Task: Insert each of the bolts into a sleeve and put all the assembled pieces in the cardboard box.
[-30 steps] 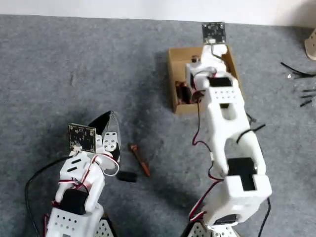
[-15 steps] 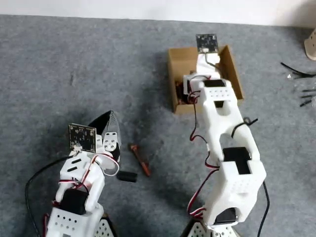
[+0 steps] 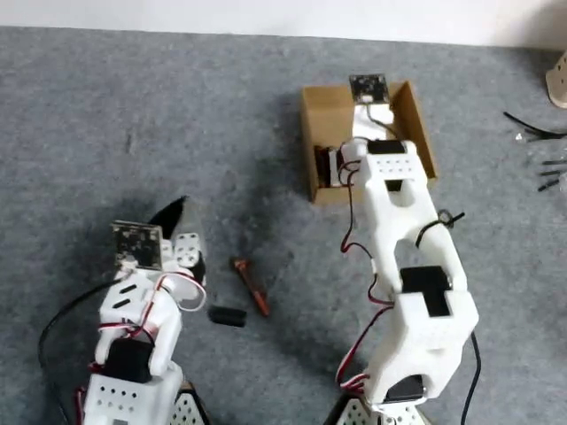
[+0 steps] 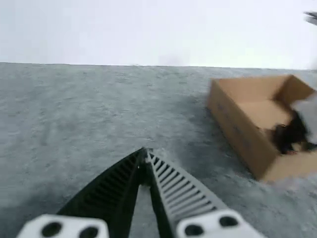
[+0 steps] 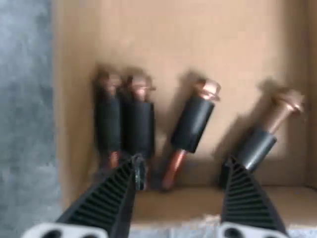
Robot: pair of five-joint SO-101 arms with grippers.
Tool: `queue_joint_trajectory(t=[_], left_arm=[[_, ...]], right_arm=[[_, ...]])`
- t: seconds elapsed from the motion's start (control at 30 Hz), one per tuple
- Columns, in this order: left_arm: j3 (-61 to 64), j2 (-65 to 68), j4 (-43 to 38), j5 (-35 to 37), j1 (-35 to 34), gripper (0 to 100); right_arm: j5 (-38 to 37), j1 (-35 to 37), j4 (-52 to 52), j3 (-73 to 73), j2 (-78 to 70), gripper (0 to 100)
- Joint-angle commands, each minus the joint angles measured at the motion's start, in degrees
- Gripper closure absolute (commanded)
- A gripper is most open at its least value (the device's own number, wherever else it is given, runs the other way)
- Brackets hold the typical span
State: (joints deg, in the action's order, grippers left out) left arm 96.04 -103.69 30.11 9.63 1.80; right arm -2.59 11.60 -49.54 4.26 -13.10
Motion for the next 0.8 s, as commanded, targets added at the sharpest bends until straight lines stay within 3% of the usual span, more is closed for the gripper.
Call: queue_joint_trajectory(t=[0.0, 0.43, 0.6, 0.77], left_arm=[[1.1, -0.57, -2.2, 0.0, -3.21, 99], [1.01, -0.75, -2.29, 0.0, -5.32, 99], [1.01, -0.75, -2.37, 0.09, -5.93, 99], [1.01, -0.75, -2.37, 0.09, -5.93, 99]], right_arm=[[0.09, 4.62, -4.18, 0.66, 11.3, 78.6], [0.0, 30.55, 0.04, 37.32, 47.43, 78.6], [0.0, 36.88, 10.51, 49.19, 46.81, 78.6], [0.0, 40.48, 14.2, 52.97, 39.6, 78.6]])
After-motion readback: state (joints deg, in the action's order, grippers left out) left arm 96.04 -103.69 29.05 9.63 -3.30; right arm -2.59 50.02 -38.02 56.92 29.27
